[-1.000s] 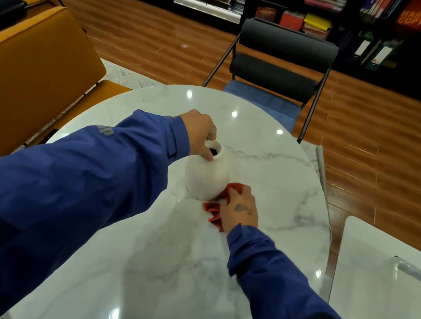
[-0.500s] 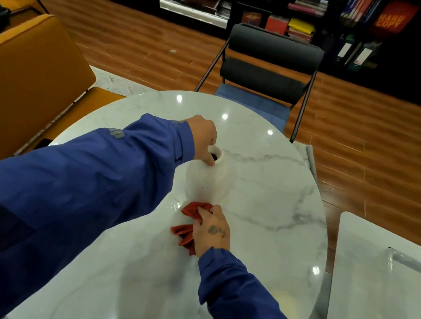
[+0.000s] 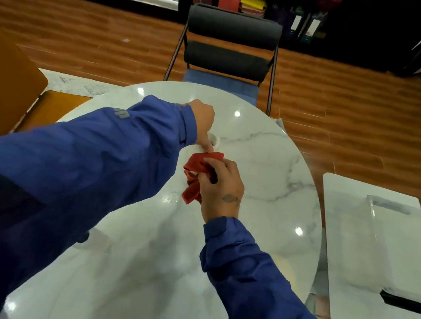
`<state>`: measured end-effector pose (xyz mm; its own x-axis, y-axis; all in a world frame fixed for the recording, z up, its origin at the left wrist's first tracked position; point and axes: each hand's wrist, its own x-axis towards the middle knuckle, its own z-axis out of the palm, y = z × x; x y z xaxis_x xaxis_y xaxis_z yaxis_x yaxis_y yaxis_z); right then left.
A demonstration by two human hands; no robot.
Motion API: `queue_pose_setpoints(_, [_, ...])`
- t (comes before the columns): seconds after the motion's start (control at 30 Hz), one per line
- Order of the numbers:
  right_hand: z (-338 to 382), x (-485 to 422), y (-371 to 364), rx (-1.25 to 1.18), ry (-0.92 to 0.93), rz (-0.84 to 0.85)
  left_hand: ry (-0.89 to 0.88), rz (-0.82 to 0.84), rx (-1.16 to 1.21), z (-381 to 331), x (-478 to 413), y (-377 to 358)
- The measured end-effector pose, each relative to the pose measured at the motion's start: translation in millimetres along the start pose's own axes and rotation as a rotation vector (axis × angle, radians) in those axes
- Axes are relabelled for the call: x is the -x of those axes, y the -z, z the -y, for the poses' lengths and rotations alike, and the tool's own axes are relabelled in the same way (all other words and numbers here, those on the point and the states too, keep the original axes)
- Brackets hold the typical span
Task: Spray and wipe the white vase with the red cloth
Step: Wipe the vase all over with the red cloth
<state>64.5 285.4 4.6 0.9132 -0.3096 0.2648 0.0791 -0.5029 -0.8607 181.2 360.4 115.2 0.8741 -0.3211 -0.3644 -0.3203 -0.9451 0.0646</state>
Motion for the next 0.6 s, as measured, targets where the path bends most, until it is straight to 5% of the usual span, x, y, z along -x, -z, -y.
queue_pose_setpoints(0.23, [-45,32,-13,0.188,-0.218,0.199,-0.077,-0.018,-0.038,4,-4,-4])
queue_pose_setpoints(0.6, [-81,28,-11,0.391,-0.382,0.205,-0.34,0.046,-0.171,15,-4,3])
